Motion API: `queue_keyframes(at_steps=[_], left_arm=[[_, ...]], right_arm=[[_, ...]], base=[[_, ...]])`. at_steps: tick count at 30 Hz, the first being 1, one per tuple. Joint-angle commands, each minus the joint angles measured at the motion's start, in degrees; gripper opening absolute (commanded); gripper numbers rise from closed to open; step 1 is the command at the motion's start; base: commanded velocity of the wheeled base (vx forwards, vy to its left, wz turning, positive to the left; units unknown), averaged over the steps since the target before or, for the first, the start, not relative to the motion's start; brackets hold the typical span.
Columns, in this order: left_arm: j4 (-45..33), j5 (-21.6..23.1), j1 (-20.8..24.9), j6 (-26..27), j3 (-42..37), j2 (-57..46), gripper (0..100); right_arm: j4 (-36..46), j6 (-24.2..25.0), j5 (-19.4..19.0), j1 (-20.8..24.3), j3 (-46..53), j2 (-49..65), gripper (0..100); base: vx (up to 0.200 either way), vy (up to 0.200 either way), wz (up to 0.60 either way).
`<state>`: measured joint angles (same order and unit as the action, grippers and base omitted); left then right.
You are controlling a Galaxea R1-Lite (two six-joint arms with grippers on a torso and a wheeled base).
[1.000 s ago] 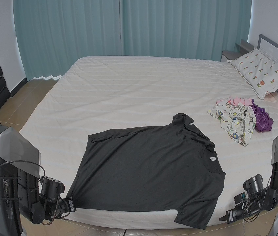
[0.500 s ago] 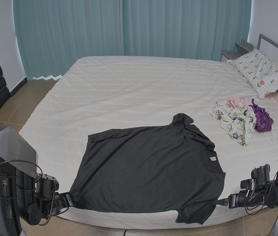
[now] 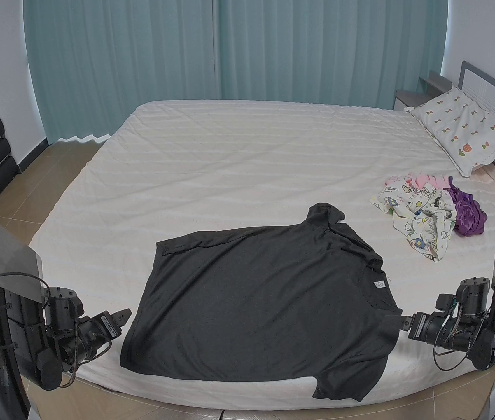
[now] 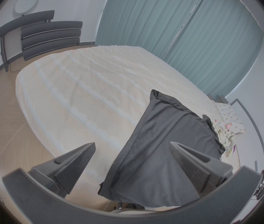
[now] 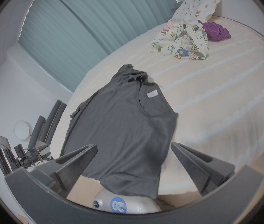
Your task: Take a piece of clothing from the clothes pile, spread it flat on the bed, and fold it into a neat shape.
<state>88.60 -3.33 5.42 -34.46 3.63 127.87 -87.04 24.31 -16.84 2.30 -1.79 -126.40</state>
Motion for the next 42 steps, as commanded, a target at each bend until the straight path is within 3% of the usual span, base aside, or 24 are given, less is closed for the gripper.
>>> queue_keyframes(at_steps=[1,9,13,17,35,42], left_arm=[[0.1,0.8,-0.3,-1.0,0.5,0.0,100],[0.2,0.8,-1.0,-1.0,1.1,1.0,100],[0.2,0.9,-2.1,-1.8,2.2,1.5,100],[0.2,0.8,-2.2,-6.1,3.5,1.9,100],[0.2,0.2,0.5,-6.0,6.8,4.4,100],[-0.1,0.1,1.0,-6.1,12.5,5.9,100]], right_arm=[[-2.5,1.7,0.0,0.2,0.5,-3.5,100],[-2.6,4.8,0.0,0.2,0.9,-4.7,100],[-2.6,4.9,0.0,0.2,0.7,-5.0,100],[-2.6,4.9,0.0,0.5,1.0,-5.0,100],[-2.6,4.9,0.3,1.2,1.7,-5.0,100],[-2.6,4.9,0.6,2.4,1.7,-5.9,100]], base=[[0.200,0.000,0.00],[0.200,0.000,0.00],[0.000,0.000,0.00],[0.000,0.000,0.00],[0.067,0.000,0.00],[0.000,0.000,0.00]])
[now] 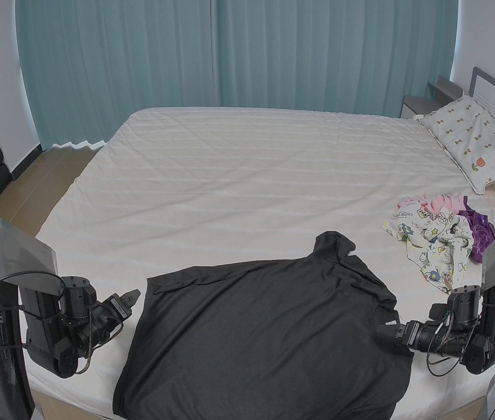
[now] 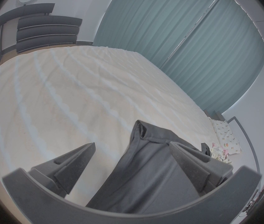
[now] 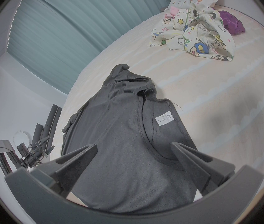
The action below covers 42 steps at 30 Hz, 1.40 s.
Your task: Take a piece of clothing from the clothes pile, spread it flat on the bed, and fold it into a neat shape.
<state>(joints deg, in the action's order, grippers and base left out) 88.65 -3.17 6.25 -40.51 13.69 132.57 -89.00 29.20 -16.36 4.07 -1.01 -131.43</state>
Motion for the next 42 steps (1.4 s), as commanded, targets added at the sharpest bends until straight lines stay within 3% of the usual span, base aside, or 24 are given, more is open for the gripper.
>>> queue_keyframes(at_steps=[1,12,25,35,42], left_arm=[[-0.1,-0.1,0.2,-0.1,3.3,1.2,100],[-6.4,-0.3,0.3,0.4,11.5,2.0,100],[-27.6,-2.9,1.2,1.0,31.3,2.0,100],[-28.8,-3.1,5.0,1.0,32.4,4.9,100],[-28.8,-6.4,6.8,1.2,31.3,5.0,100]], right_arm=[[-0.6,0.0,0.2,0.7,0.9,-0.9,100],[-0.6,0.0,0.2,0.9,0.9,-1.1,100],[-0.6,0.0,0.3,0.4,0.9,-1.7,100],[-0.6,0.1,0.3,0.5,0.8,-2.0,100],[-0.6,0.1,0.3,0.6,0.9,-2.0,100]], base=[[0.000,0.000,0.00],[0.000,0.000,0.00],[0.000,0.000,0.00],[0.000,0.000,0.00],[0.000,0.000,0.00]])
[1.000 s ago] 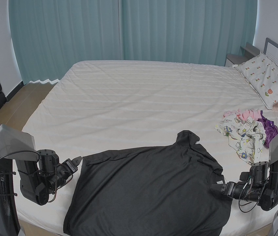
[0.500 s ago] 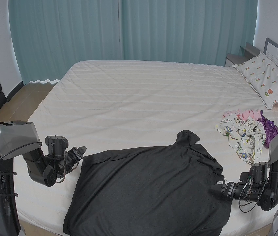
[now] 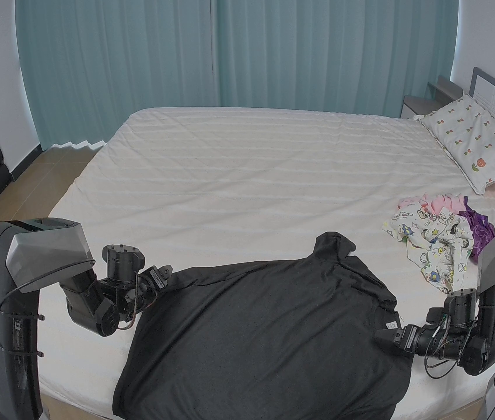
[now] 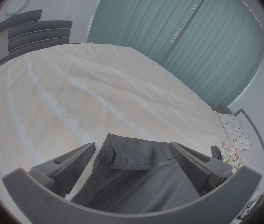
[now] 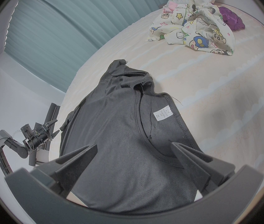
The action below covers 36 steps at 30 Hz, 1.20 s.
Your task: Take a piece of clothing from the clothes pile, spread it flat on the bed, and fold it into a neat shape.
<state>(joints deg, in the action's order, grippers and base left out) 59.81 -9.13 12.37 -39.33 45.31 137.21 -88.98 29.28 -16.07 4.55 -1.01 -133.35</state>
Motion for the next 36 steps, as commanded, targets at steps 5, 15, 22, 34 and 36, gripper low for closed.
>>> queue_keyframes(at_steps=[5,15,22,34,36], left_arm=[[0.1,-1.2,0.9,1.5,-1.0,0.3,0],[-0.7,-1.4,1.5,3.0,0.8,1.9,0],[-0.5,-5.3,-1.3,2.6,7.2,1.2,0],[-0.9,-4.9,-4.8,2.3,12.9,3.9,0],[-0.4,-4.0,-4.6,2.5,9.7,3.0,0]], right_arm=[[-0.7,0.0,0.0,0.1,0.9,-0.2,100],[-0.7,0.0,0.0,0.0,0.9,-0.2,100],[-0.7,0.0,0.0,0.0,0.9,0.0,100],[-0.7,0.0,0.0,-0.1,0.9,-0.1,100],[-0.7,0.0,0.0,-0.1,0.9,-0.2,100]], base=[[0.000,0.000,0.00],[0.000,0.000,0.00],[0.000,0.000,0.00],[0.000,0.000,0.00],[0.000,0.000,0.00]])
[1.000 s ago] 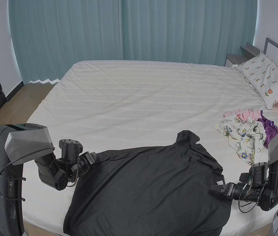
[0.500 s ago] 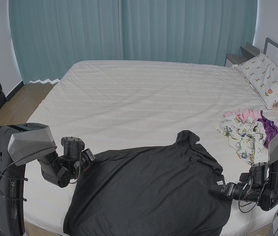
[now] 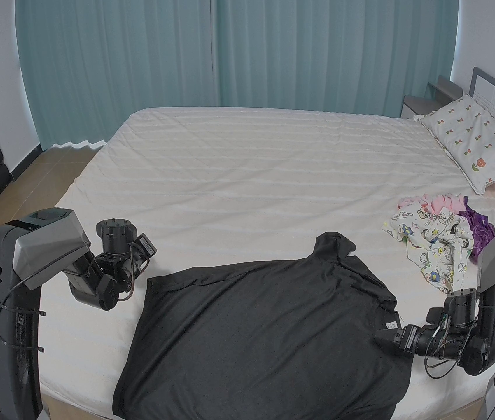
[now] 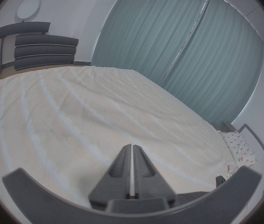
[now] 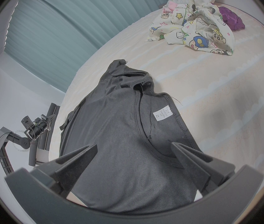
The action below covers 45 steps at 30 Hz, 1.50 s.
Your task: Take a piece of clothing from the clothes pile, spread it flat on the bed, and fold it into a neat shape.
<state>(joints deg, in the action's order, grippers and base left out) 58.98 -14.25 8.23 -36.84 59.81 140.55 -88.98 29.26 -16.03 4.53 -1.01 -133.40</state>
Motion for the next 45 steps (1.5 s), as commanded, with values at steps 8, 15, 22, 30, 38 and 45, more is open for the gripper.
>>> queue_keyframes(at_steps=[8,15,22,30,38,45], left_arm=[[0.3,10.0,0.4,-0.1,-13.8,-7.0,100],[-0.1,12.1,1.9,0.5,-14.8,-6.8,100],[-1.8,11.7,4.6,2.2,-13.7,-3.6,100],[-2.4,10.6,4.5,6.3,-13.4,-2.1,100],[-2.8,8.9,4.3,6.9,-11.0,-1.0,0],[-4.0,7.7,2.7,6.9,-7.9,-1.2,0]], right_arm=[[-0.6,0.0,-0.1,0.0,0.9,-0.2,100],[-0.6,0.0,0.0,0.1,0.9,-0.2,100],[-0.6,0.0,-0.1,0.2,0.9,-0.2,100],[-0.7,0.0,-0.1,0.2,0.9,-0.1,100],[-0.6,0.0,-0.1,0.4,0.9,0.0,100],[-0.7,-0.1,-0.1,0.4,0.9,0.2,100]], base=[[0.000,0.000,0.00],[0.000,0.000,0.00],[0.000,0.000,0.00],[0.000,0.000,0.00],[0.000,0.000,0.00],[0.000,0.000,0.00]])
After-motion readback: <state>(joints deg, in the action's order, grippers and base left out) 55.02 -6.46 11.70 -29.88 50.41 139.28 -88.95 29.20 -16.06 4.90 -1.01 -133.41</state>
